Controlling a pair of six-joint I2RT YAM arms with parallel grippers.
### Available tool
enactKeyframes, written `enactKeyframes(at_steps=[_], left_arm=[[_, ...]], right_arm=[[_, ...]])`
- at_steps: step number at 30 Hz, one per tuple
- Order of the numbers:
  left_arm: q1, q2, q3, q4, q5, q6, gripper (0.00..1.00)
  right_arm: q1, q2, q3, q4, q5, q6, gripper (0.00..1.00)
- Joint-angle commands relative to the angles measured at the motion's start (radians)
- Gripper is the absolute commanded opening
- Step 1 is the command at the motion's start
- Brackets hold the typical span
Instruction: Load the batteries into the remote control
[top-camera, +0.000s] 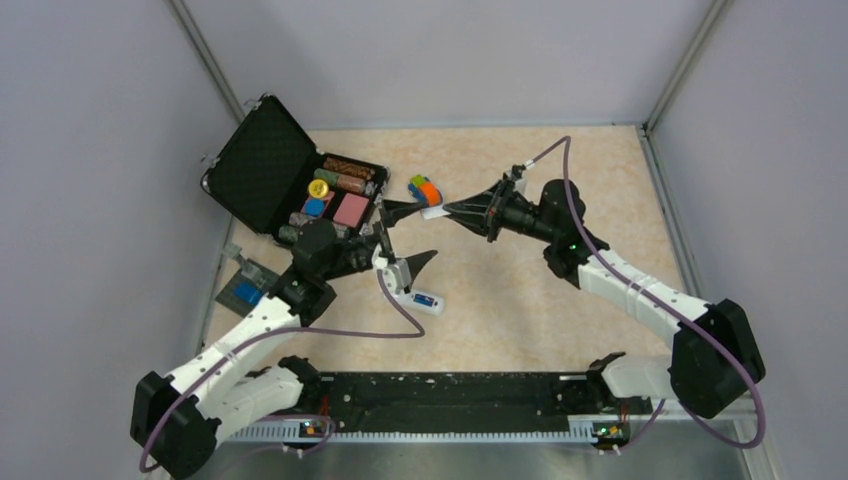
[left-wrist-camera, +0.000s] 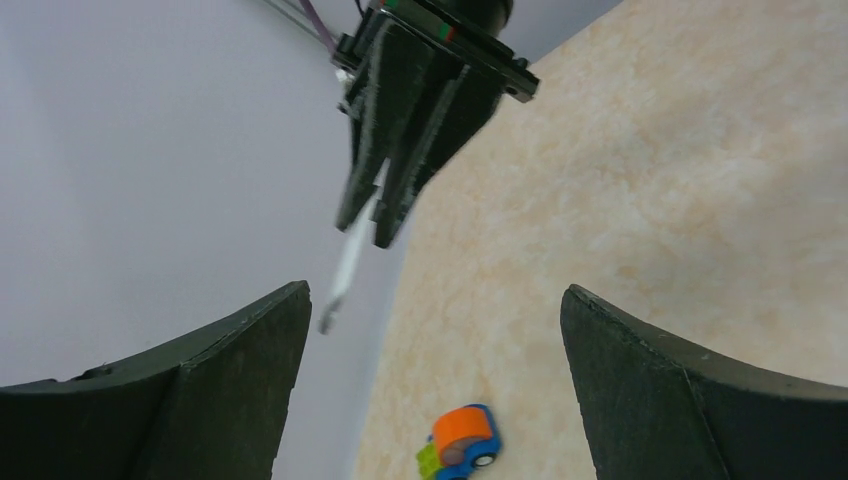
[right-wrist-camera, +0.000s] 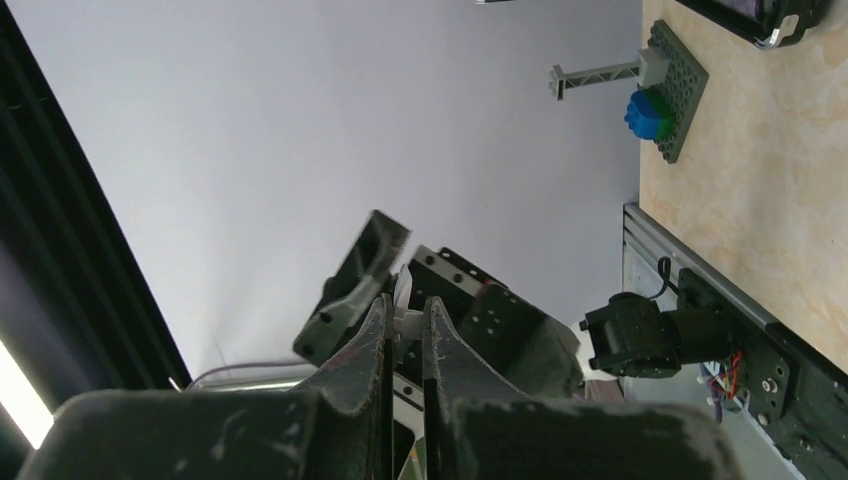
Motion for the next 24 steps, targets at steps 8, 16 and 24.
enactKeyframes(at_steps=[8, 16, 24], left_arm=[[-0.004, -0.084, -0.046, 0.067, -0.482, -0.971, 0.99], [0.001, -0.066, 0.04, -0.377, -0.772, -1.315, 0.99], [0.058, -0.05, 0.01, -0.233, -0.532, -1.696, 0.99]], right_arm=[[-0.006, -0.067, 0.082, -0.201, 0.122, -0.346, 0.0], [-0.007, -0.14, -0.002, -0.282, 0.337, -0.749, 0.0], [-0.005, -0.212, -0.117, -0.14, 0.314, -0.866, 0.0]])
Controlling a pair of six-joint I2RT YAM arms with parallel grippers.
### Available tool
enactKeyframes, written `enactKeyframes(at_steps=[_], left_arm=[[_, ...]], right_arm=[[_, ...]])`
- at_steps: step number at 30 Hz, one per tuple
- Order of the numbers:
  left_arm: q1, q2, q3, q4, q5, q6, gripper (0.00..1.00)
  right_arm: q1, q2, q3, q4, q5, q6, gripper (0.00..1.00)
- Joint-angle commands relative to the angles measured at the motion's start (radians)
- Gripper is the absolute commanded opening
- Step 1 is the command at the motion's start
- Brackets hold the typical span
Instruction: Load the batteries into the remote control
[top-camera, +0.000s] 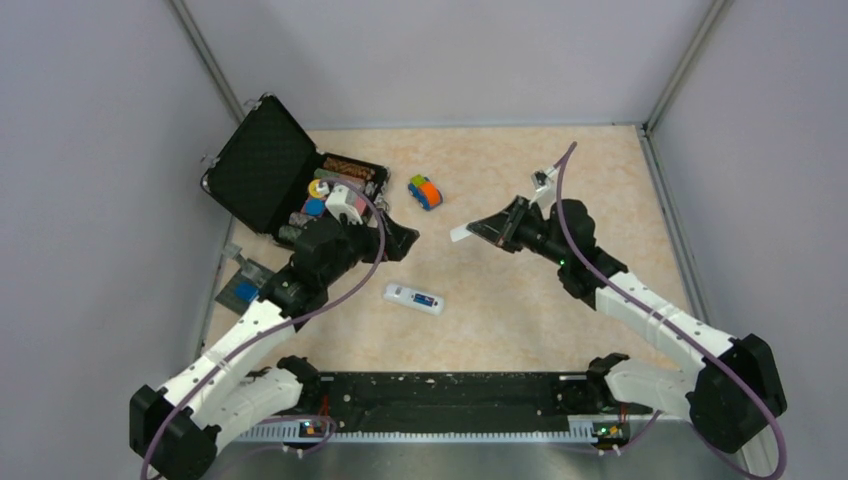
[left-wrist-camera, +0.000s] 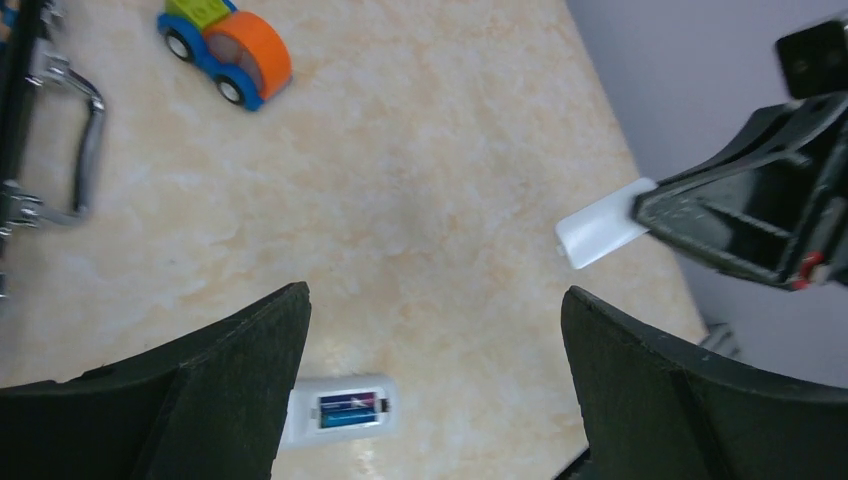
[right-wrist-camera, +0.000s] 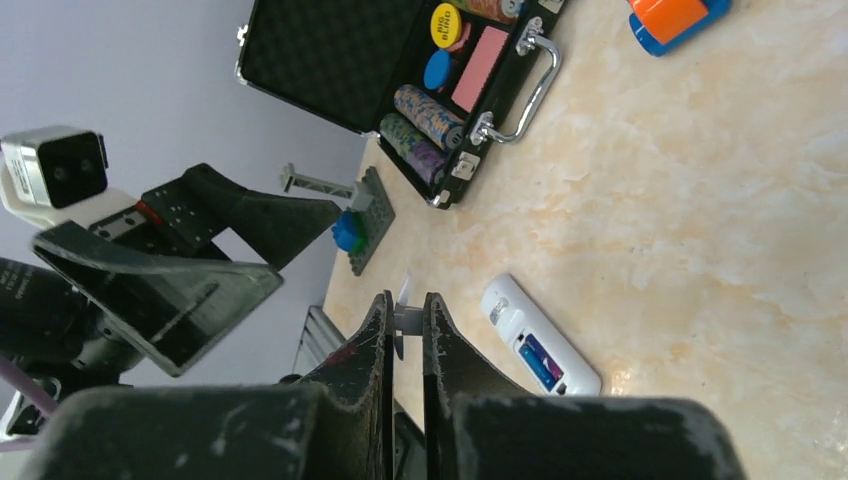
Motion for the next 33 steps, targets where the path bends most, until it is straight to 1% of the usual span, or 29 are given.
enactKeyframes(at_steps=[1, 3, 6, 8, 10, 12, 15, 16, 17, 19, 21, 24, 27, 30, 33], left_arm=[[0.033, 0.031, 0.016, 0.172, 0.184, -0.329, 0.99], [0.037, 0.057, 0.017, 0.271, 0.222, -0.439, 0.99], [0.038, 0.067, -0.001, 0.43, 0.244, -0.544, 0.99], [0.037, 0.07, 0.01, 0.453, 0.234, -0.581, 0.99], [0.038, 0.082, 0.043, 0.428, 0.245, -0.593, 0.99], [0.037, 0.101, 0.062, 0.489, 0.281, -0.593, 0.98], [0.037, 0.146, 0.098, 0.511, 0.323, -0.602, 0.89], [0.038, 0.161, 0.102, 0.533, 0.345, -0.615, 0.84], [0.037, 0.177, 0.103, 0.573, 0.37, -0.631, 0.79], [0.037, 0.206, 0.094, 0.671, 0.408, -0.69, 0.73], [0.037, 0.23, 0.085, 0.753, 0.417, -0.733, 0.7], [0.037, 0.252, 0.076, 0.863, 0.424, -0.781, 0.7], [0.037, 0.269, 0.076, 0.888, 0.436, -0.81, 0.64], [0.036, 0.286, 0.092, 0.892, 0.462, -0.817, 0.54], [0.034, 0.294, 0.101, 0.876, 0.472, -0.816, 0.48]], right_arm=[[-0.004, -0.043, -0.016, 0.123, -0.014, -0.075, 0.0], [-0.005, -0.044, -0.004, 0.143, -0.033, -0.037, 0.0], [-0.004, -0.047, 0.024, 0.171, -0.061, 0.041, 0.0], [-0.005, -0.054, 0.042, 0.201, -0.072, 0.094, 0.0], [-0.004, -0.057, 0.061, 0.226, -0.083, 0.132, 0.0], [-0.005, -0.052, 0.084, 0.24, -0.097, 0.162, 0.0], [-0.004, -0.048, 0.099, 0.285, -0.107, 0.218, 0.0], [-0.004, -0.045, 0.106, 0.295, -0.11, 0.229, 0.0], [-0.005, -0.043, 0.113, 0.294, -0.114, 0.238, 0.0], [-0.004, -0.041, 0.122, 0.305, -0.121, 0.258, 0.0], [-0.005, -0.038, 0.122, 0.313, -0.122, 0.271, 0.0], [-0.003, -0.039, 0.117, 0.31, -0.118, 0.279, 0.0], [-0.005, -0.033, 0.105, 0.327, -0.113, 0.297, 0.0], [-0.003, -0.024, 0.092, 0.346, -0.11, 0.317, 0.0], [-0.005, -0.015, 0.079, 0.36, -0.1, 0.346, 0.0]])
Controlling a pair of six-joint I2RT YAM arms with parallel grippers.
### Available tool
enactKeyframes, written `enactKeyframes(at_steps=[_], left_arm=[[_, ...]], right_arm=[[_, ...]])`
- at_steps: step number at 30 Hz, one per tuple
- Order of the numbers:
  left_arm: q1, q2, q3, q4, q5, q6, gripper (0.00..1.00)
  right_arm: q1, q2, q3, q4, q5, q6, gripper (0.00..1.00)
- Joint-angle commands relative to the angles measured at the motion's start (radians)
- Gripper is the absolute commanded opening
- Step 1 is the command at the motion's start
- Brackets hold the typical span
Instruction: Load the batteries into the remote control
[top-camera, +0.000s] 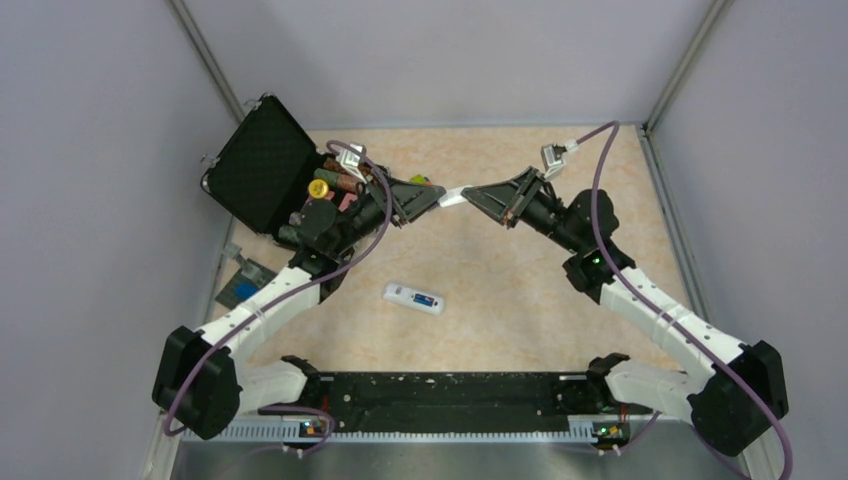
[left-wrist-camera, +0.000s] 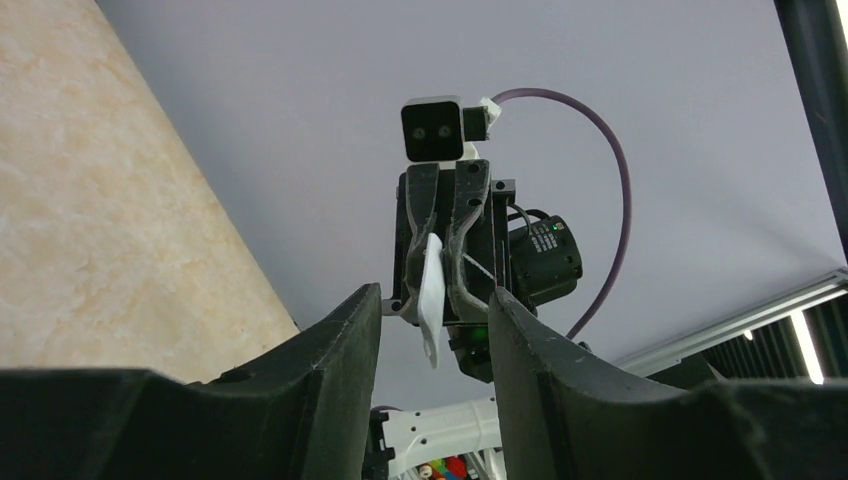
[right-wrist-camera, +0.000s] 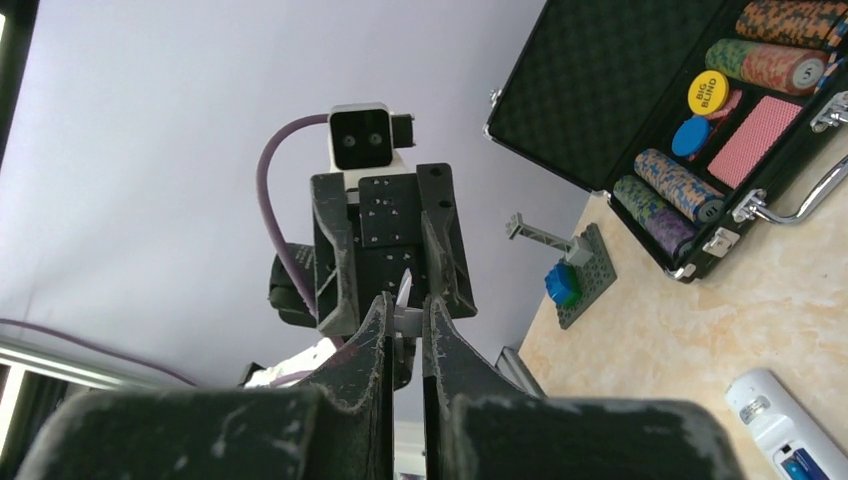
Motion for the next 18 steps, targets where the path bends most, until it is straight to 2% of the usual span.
enactKeyframes(at_steps=[1, 6, 15, 16, 17, 18], left_arm=[[-0.001, 0.011, 0.035, 0.069, 0.04, -0.021, 0.47], [-0.002, -0.009, 0.042, 0.021, 0.035, 0.007, 0.41], [-0.002, -0.006, 0.099, -0.137, 0.062, 0.082, 0.0], [-0.002, -0.01, 0.108, -0.159, 0.06, 0.101, 0.0], [0.001, -0.013, 0.123, -0.189, 0.058, 0.12, 0.0], [0.0, -0.016, 0.14, -0.234, 0.059, 0.15, 0.0]], right_arm=[[-0.003, 0.014, -0.001, 0.086, 0.004, 0.054, 0.0], [-0.004, 0.028, -0.006, 0.095, 0.004, 0.057, 0.0], [-0.003, 0.058, 0.002, 0.083, 0.001, 0.027, 0.0], [-0.003, 0.062, 0.011, 0.064, -0.004, 0.021, 0.01], [-0.002, 0.061, 0.023, 0.034, -0.009, 0.002, 0.09], [-0.001, 0.056, 0.033, 0.007, -0.012, -0.021, 0.22]])
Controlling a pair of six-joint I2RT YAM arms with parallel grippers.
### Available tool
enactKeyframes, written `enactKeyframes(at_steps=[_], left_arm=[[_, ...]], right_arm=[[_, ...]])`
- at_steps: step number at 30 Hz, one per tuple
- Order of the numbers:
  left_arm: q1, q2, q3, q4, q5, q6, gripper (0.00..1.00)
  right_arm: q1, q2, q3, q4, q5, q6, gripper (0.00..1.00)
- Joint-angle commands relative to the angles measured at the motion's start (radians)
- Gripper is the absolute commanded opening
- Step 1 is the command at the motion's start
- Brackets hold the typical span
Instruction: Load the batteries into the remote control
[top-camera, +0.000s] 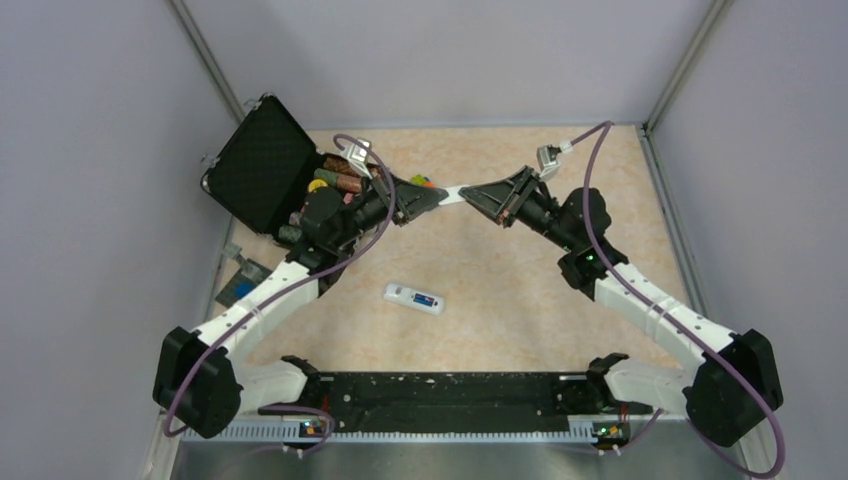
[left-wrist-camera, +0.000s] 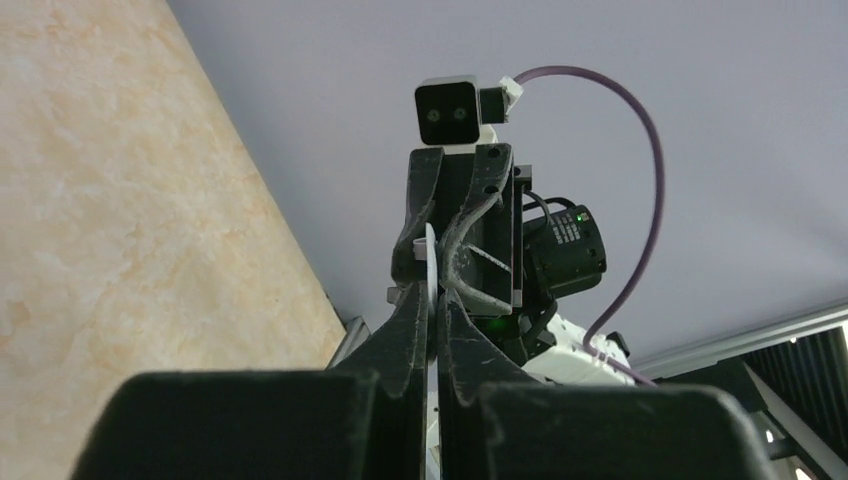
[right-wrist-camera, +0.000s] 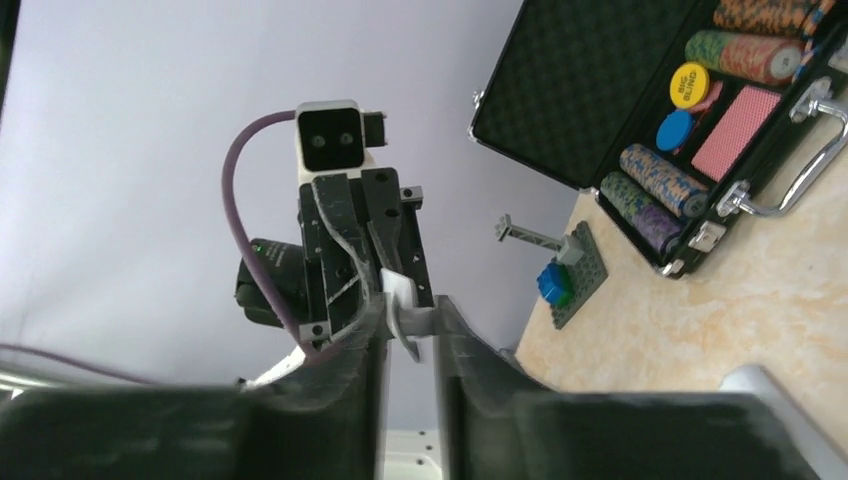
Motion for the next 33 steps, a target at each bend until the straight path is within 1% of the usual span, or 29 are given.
enactKeyframes(at_steps=[1, 2, 3, 4, 5, 7, 9, 11, 14, 18, 20, 25, 27, 28, 30, 33], left_arm=[[-0.002, -0.03, 0.107, -0.15, 0.03, 0.13, 0.0], [-0.002, -0.029, 0.136, -0.217, 0.035, 0.168, 0.0], [-0.001, -0.028, 0.169, -0.289, 0.042, 0.207, 0.0], [0.0, -0.026, 0.2, -0.349, 0.05, 0.242, 0.0], [0.003, -0.025, 0.224, -0.402, 0.062, 0.274, 0.0], [0.015, -0.017, 0.266, -0.47, 0.11, 0.296, 0.0], [0.031, -0.007, 0.293, -0.532, 0.156, 0.307, 0.0], [0.049, 0.001, 0.312, -0.593, 0.196, 0.314, 0.0], [0.069, 0.005, 0.313, -0.588, 0.247, 0.283, 0.0], [0.087, 0.013, 0.312, -0.551, 0.289, 0.233, 0.0], [0.092, 0.017, 0.312, -0.537, 0.304, 0.218, 0.0], [0.095, 0.027, 0.309, -0.532, 0.35, 0.207, 0.0], [0.097, 0.031, 0.31, -0.541, 0.367, 0.217, 0.0], [0.098, 0.032, 0.31, -0.545, 0.374, 0.219, 0.0], [0.099, 0.04, 0.314, -0.542, 0.399, 0.223, 0.0], [0.099, 0.05, 0.331, -0.583, 0.405, 0.252, 0.0]], right_arm=[[-0.003, -0.002, 0.054, -0.072, -0.018, -0.092, 0.4], [-0.003, -0.016, 0.067, -0.125, -0.008, -0.126, 0.5], [-0.003, -0.032, 0.085, -0.18, 0.006, -0.169, 0.57], [-0.003, -0.046, 0.104, -0.24, 0.019, -0.221, 0.63], [-0.003, -0.057, 0.122, -0.287, 0.028, -0.267, 0.67], [-0.008, -0.063, 0.159, -0.372, 0.012, -0.369, 0.69], [-0.022, -0.053, 0.194, -0.431, -0.041, -0.434, 0.7], [-0.031, -0.042, 0.213, -0.438, -0.119, -0.468, 0.7], [-0.032, -0.016, 0.245, -0.437, -0.219, -0.485, 0.69], [-0.032, 0.017, 0.252, -0.415, -0.287, -0.46, 0.65], [-0.031, 0.024, 0.241, -0.389, -0.297, -0.435, 0.6], [-0.032, 0.041, 0.218, -0.336, -0.311, -0.386, 0.43], [-0.032, 0.042, 0.211, -0.325, -0.303, -0.376, 0.34], [-0.032, 0.043, 0.209, -0.324, -0.297, -0.37, 0.31], [-0.032, 0.046, 0.204, -0.32, -0.297, -0.364, 0.28], [-0.032, 0.047, 0.198, -0.32, -0.303, -0.358, 0.26]])
